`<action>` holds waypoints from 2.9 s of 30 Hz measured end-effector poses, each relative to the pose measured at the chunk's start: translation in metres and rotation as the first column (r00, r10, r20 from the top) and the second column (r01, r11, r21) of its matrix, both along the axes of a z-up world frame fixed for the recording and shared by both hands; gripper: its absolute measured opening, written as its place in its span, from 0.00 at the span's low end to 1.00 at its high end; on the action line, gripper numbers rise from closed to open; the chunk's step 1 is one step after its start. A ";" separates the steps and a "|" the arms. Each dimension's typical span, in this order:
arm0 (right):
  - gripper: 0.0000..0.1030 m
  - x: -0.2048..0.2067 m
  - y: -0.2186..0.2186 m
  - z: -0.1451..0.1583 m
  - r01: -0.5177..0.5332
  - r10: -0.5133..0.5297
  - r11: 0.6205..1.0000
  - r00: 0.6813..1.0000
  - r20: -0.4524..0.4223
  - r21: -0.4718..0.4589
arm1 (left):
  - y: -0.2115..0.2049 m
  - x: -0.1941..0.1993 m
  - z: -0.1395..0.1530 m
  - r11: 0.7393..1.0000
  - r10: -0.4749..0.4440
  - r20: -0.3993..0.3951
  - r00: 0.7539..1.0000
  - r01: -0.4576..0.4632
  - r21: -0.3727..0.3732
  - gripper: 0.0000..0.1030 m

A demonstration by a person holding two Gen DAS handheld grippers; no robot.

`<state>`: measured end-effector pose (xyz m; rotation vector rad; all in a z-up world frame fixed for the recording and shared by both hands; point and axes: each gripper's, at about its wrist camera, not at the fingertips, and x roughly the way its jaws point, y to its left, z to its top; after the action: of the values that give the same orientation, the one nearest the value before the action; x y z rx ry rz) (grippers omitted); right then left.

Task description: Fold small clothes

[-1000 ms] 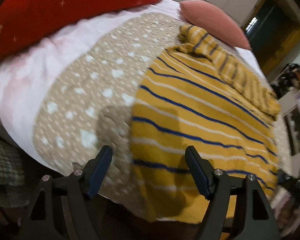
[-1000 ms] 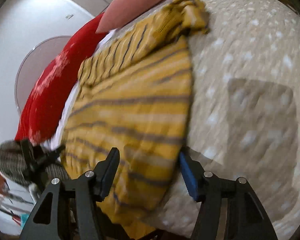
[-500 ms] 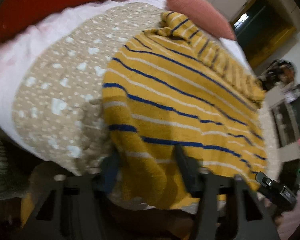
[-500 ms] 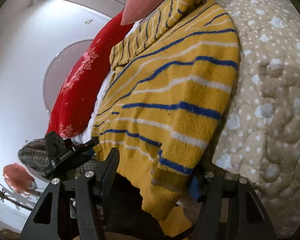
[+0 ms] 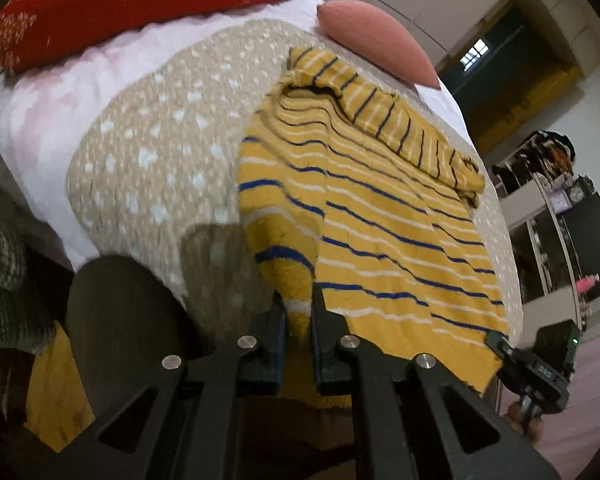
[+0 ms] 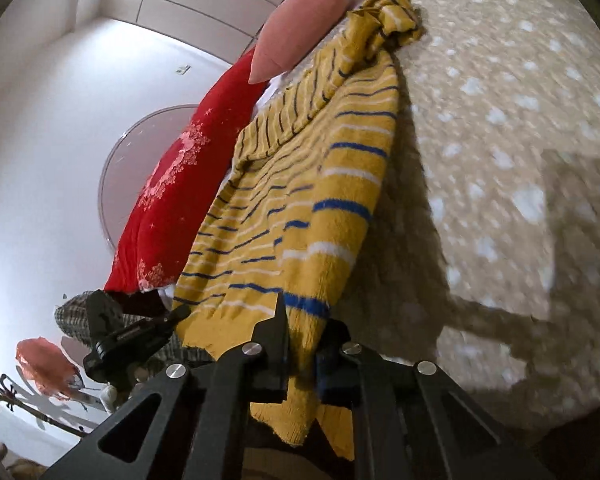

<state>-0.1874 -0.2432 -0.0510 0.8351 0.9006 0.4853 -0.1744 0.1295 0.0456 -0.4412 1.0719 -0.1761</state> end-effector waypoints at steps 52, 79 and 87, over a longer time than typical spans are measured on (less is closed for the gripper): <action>0.43 0.384 -0.068 0.008 0.247 -0.220 0.950 0.963 -0.153 0.189 | -0.003 0.416 -0.016 0.945 0.146 -0.114 0.983 -0.172 -0.278 0.39; 0.12 0.272 -0.063 0.041 0.142 -0.184 0.868 0.982 -0.043 -0.476 | 0.036 0.265 0.008 0.984 0.146 -0.028 0.989 -0.142 0.112 0.52; 0.02 0.246 -0.103 0.048 0.276 -0.391 0.718 0.920 -0.041 -0.639 | 0.033 0.267 -0.013 0.979 0.138 -0.021 0.990 -0.133 0.153 0.52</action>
<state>0.0585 -0.3458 -0.0030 0.4052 0.9623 -0.2226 0.0929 0.1625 0.0328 -0.3796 1.0738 0.0328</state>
